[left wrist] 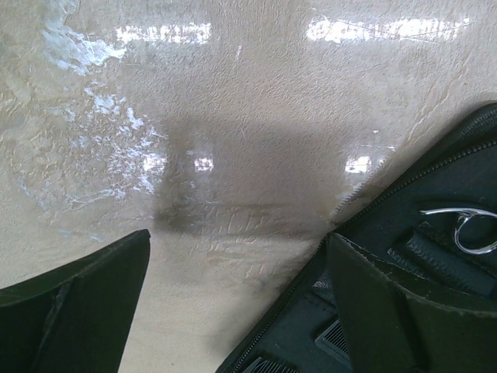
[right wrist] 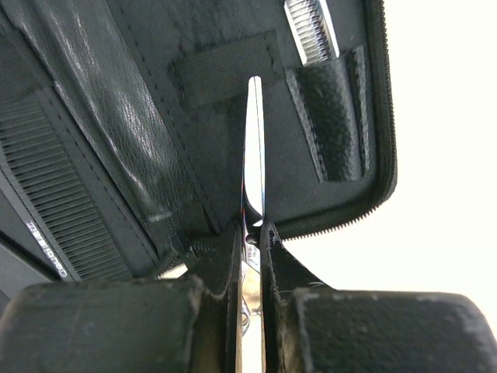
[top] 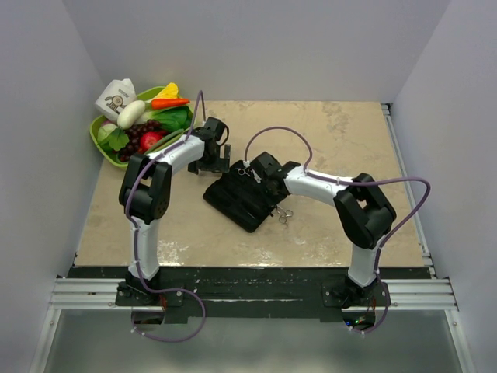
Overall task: Sort the hair-cutting tools
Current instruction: Place the scissors in the hairdressing tool bag.
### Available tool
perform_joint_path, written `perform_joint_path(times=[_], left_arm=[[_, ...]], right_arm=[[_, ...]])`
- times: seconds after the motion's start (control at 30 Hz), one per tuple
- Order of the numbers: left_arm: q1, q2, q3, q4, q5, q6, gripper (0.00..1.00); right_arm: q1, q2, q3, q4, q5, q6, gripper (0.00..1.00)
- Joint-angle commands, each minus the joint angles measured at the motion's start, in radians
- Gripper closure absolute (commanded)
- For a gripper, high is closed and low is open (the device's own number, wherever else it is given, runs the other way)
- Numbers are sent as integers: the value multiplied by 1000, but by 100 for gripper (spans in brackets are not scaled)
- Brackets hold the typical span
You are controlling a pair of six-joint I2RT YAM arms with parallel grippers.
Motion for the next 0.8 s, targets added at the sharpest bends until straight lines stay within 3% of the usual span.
perform_joint_path(times=[0.0,0.13,0.77], left_arm=[[-11,-46,-14,-20,-8,20,1],[-18,-58,-16,-31,-2,20,1],[-24,-74,-42,-32,0,23,1]], right_arm=[[7,24,90,-178,54,-69,100],[15,47,144,-261,69,-132,99],[78,188,327,-338,103,-163,97]])
